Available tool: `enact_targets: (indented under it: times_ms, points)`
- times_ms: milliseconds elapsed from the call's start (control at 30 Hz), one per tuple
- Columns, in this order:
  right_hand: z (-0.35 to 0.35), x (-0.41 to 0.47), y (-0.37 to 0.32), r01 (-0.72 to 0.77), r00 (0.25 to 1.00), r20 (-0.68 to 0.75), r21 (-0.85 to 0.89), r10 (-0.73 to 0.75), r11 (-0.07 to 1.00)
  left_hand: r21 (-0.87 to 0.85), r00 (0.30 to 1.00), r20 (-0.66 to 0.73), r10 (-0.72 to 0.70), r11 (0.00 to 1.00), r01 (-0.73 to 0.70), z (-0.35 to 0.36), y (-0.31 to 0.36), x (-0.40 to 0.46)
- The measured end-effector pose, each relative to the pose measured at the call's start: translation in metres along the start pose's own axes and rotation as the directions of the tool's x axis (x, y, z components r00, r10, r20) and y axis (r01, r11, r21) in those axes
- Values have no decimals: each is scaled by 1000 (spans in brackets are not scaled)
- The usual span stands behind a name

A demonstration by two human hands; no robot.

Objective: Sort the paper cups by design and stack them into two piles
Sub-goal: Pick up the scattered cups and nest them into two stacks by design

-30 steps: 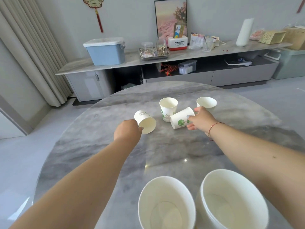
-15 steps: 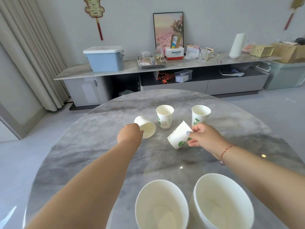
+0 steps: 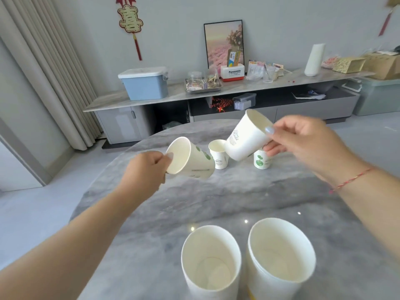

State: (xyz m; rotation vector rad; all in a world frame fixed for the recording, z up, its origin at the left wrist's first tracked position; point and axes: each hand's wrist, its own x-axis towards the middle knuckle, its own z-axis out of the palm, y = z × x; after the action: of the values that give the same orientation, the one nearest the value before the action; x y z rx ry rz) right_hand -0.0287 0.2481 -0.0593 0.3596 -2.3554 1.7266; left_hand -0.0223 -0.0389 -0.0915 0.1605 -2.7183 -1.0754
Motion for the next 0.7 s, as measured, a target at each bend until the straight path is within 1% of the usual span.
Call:
enact_targets:
  times_ms: [67, 133, 200, 300, 400, 500, 567, 633, 700]
  points:
    - [-16, -21, -32, 103, 994, 42, 15, -104, 995, -86, 999, -6, 38, 996, -38, -28, 14, -27]
    - [-29, -50, -57, 184, 979, 84, 28, -186, 983, -158, 997, 34, 73, 985, -67, -53, 27, -56]
    - [-39, -80, -66, 215, 965, 150, 6, -213, 977, -186, 989, 86, 117, 978, -99, -68, 36, -82]
    - [-44, -109, -65, 174, 959, 235, -46, -159, 984, -123, 976, 152, 156, 983, -138, -76, 45, -108]
    - [-40, -123, -62, 170, 948, 295, -148, -121, 974, -25, 968, 205, 141, 990, -139, -71, 49, -121]
    - [-32, -129, -58, 237, 930, 350, -345, -110, 908, 88, 964, 251, 85, 990, -110, -60, 45, -128]
    - [-28, -131, -58, 250, 926, 368, -447, -79, 859, 137, 964, 265, 32, 988, -70, -54, 43, -133]
    - [-27, -133, -58, 224, 928, 371, -470, -39, 854, 137, 966, 260, -1, 990, -36, -52, 40, -136]
    - [-27, -133, -58, 203, 924, 382, -457, -15, 866, 125, 967, 256, -2, 992, -30, -52, 38, -136]
